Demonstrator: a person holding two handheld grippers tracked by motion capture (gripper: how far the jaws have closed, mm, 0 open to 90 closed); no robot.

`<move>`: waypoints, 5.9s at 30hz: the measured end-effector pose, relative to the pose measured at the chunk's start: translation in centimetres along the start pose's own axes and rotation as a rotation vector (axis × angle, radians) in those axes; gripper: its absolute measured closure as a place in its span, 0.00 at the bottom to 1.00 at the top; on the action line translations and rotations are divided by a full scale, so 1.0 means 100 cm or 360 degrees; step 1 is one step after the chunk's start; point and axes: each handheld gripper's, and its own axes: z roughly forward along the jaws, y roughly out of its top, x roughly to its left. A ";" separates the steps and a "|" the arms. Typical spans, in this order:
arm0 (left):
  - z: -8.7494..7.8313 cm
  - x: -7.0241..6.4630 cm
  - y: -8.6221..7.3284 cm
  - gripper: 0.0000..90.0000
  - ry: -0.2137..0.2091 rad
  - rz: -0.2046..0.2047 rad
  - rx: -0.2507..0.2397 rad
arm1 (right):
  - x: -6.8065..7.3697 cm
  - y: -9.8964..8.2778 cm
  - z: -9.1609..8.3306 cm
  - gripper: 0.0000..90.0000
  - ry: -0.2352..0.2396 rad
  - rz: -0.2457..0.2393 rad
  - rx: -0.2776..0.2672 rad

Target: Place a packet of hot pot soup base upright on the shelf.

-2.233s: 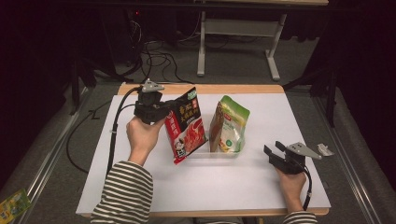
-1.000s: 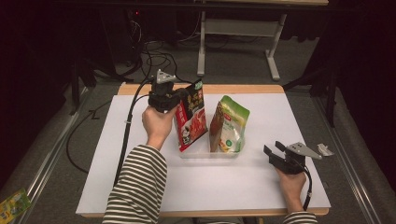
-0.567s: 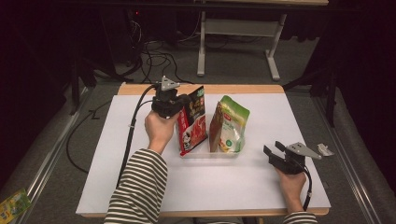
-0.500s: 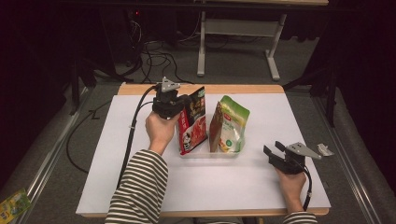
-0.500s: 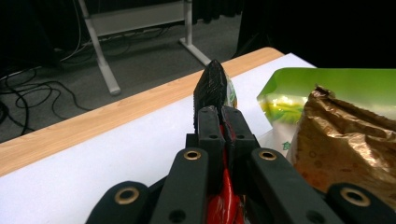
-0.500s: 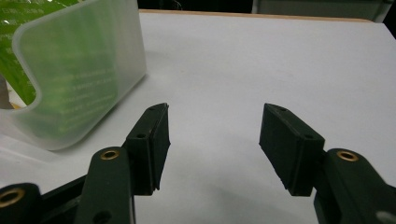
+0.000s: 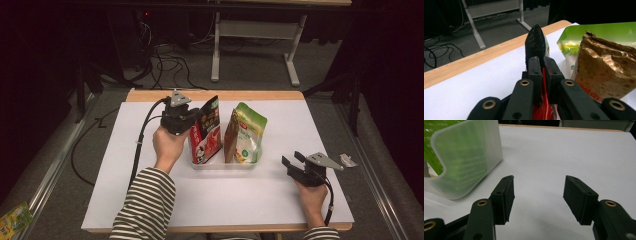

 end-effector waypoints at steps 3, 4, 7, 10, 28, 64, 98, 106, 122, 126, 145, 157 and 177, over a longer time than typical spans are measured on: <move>-0.001 0.000 -0.001 0.93 0.0001 0.0013 -0.0001 | 0.000 0.000 0.000 0.47 -0.0002 0.0003 -0.0002; -0.002 0.000 -0.001 0.92 -0.0004 0.0007 -0.0002 | 0.000 0.000 0.000 0.47 -0.0002 0.0002 -0.0001; -0.003 0.002 -0.002 0.90 -0.0021 -0.0007 -0.0015 | 0.000 0.000 0.000 0.47 -0.0002 0.0001 0.0001; -0.004 0.002 -0.002 0.89 -0.0028 -0.0003 -0.0016 | 0.000 0.000 0.000 0.47 -0.0001 -0.0003 0.0000; -0.030 0.009 -0.004 0.67 -0.0019 0.0042 -0.0115 | 0.000 0.000 0.001 0.47 -0.0003 -0.0003 0.0012; -0.092 0.035 -0.038 0.59 0.0083 -0.0005 -0.0188 | 0.001 0.000 0.001 0.47 -0.0008 -0.0007 0.0016; -0.134 0.046 -0.077 0.57 0.0116 -0.0124 -0.0227 | 0.001 0.000 0.001 0.47 -0.0001 -0.0002 0.0018; -0.138 0.045 -0.087 0.57 0.0121 -0.0140 -0.0220 | 0.000 0.000 0.001 0.47 -0.0002 -0.0004 0.0007; -0.143 0.038 -0.106 0.56 0.0119 -0.0154 -0.0213 | 0.000 0.000 0.001 0.47 -0.0003 -0.0003 0.0011; -0.142 0.037 -0.111 0.56 0.0110 -0.0172 -0.0213 | 0.000 0.000 0.001 0.47 0.0000 -0.0006 0.0012; -0.138 0.031 -0.129 0.55 0.0097 -0.0178 -0.0178 | 0.001 0.000 0.001 0.47 -0.0006 -0.0001 0.0012; -0.132 0.027 -0.136 0.55 0.0077 -0.0169 -0.0135 | 0.001 0.000 0.000 0.47 -0.0006 -0.0002 0.0011; -0.122 0.014 -0.149 0.55 0.0052 -0.0152 -0.0118 | 0.001 0.000 0.000 0.47 -0.0003 0.0004 -0.0001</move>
